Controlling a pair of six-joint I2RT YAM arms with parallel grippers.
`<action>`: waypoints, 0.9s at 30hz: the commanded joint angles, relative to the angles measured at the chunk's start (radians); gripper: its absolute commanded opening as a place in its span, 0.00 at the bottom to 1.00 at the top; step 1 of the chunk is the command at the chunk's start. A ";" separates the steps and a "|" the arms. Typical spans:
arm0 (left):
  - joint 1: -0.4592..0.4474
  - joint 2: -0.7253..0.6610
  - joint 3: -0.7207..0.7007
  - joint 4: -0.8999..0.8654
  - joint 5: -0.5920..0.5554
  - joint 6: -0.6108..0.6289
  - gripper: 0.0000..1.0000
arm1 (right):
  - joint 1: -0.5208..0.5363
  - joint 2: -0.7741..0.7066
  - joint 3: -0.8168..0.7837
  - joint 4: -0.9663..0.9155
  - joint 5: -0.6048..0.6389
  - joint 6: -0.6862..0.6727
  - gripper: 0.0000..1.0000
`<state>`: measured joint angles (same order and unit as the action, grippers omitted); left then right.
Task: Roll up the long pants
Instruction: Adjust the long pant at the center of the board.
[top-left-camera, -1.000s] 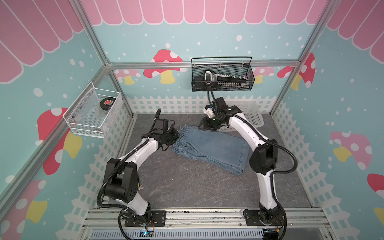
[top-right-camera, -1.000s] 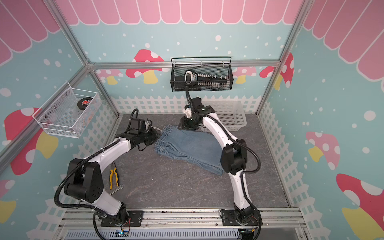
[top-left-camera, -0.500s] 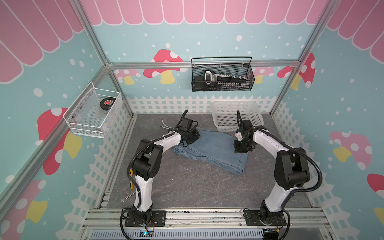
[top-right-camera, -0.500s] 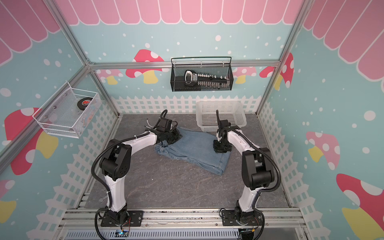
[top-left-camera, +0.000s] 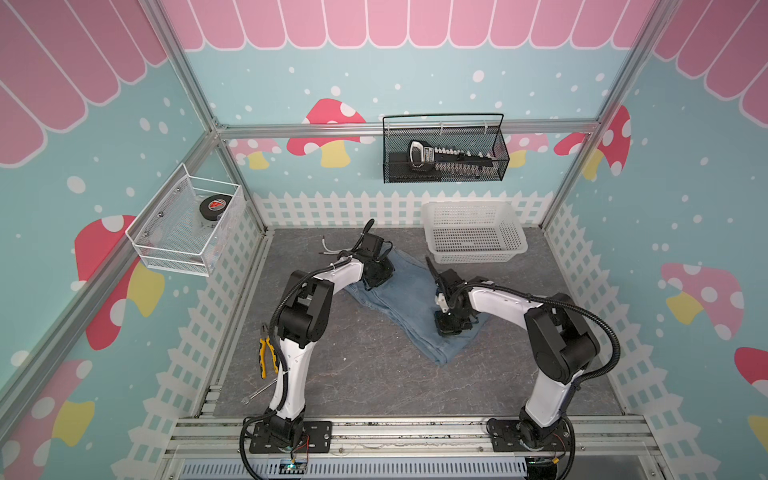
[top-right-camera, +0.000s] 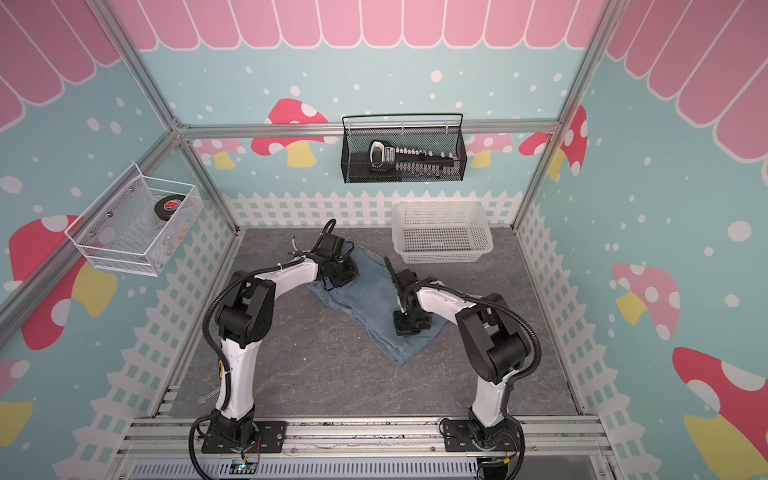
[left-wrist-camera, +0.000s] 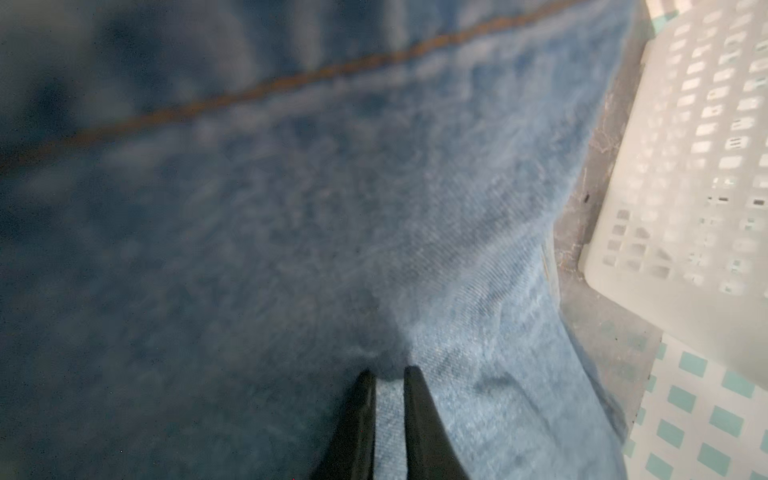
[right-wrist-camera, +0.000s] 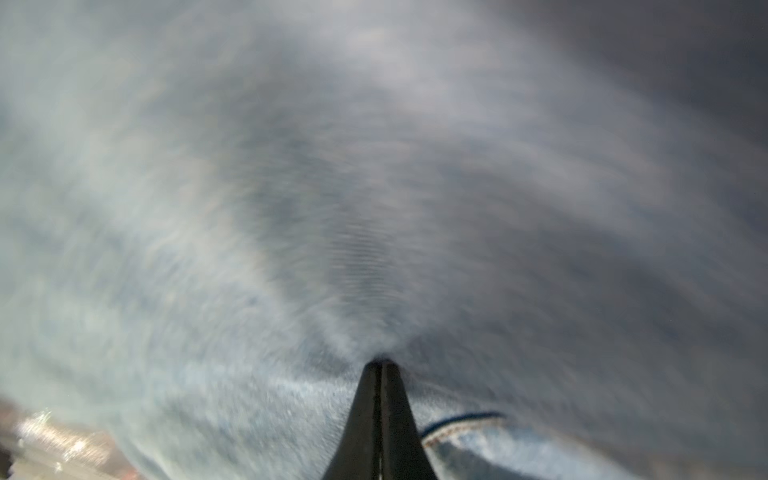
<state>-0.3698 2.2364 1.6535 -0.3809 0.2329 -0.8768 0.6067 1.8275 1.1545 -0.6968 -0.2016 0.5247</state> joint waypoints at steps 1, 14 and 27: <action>-0.002 0.093 0.069 -0.130 -0.048 0.074 0.17 | 0.112 0.120 0.022 0.088 -0.095 0.114 0.00; 0.052 -0.041 -0.024 -0.093 -0.105 0.150 0.17 | 0.172 0.079 0.348 -0.029 0.020 -0.036 0.06; 0.065 0.080 -0.016 -0.054 -0.060 0.121 0.17 | 0.188 0.123 0.061 0.082 0.023 0.018 0.01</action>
<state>-0.3096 2.2101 1.6161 -0.3870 0.1963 -0.7517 0.7708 1.8950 1.2438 -0.6712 -0.1474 0.5079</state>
